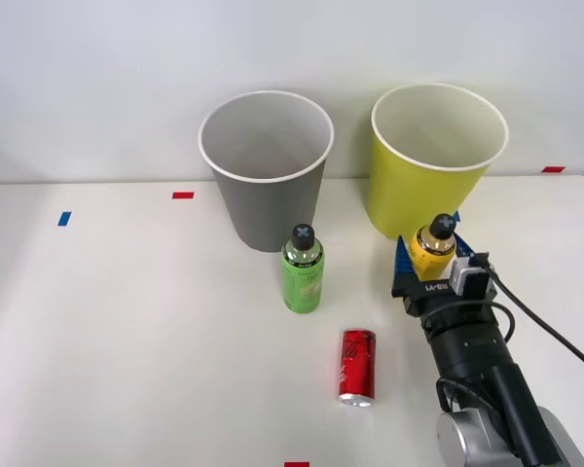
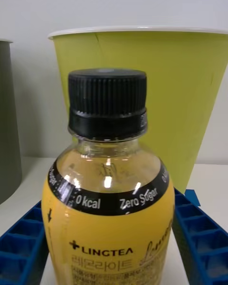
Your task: Put cans in the gray bin, plastic bottles in the light green bin
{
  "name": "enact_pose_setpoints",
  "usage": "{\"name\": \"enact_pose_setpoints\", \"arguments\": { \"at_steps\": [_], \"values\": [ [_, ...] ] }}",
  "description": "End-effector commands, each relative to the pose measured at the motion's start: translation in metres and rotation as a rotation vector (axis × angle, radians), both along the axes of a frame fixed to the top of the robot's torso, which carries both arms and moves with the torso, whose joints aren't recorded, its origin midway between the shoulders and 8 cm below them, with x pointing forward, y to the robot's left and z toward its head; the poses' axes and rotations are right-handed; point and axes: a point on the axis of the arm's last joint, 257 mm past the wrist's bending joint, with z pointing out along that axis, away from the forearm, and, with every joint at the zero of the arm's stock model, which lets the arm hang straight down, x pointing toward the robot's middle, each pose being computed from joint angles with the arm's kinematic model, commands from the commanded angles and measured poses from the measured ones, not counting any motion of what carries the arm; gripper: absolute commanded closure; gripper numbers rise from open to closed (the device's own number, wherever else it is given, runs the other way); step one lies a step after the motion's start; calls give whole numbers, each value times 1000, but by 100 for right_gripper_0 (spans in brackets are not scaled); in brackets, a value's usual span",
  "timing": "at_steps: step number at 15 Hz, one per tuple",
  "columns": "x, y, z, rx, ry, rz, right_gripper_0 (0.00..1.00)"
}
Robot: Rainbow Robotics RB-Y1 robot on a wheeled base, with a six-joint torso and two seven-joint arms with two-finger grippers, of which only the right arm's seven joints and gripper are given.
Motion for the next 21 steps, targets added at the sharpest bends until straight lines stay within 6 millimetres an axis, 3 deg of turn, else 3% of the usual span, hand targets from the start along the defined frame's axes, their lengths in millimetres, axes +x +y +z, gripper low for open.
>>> {"name": "enact_pose_setpoints", "arguments": {
  "at_steps": [1, 8, 14, 17, 18, 21],
  "values": [
    [-1, -1, -1, -9, 1, 1, 100],
    [-5, -2, 1, 8, -17, -7, 100],
    [-43, -8, 13, 29, -132, -10, 100],
    [-56, 10, 45, 144, -182, 53, 100],
    [-59, 15, 65, 161, -220, 67, 100],
    [-54, 36, 106, 224, -216, 122, 100]
  ]
}}
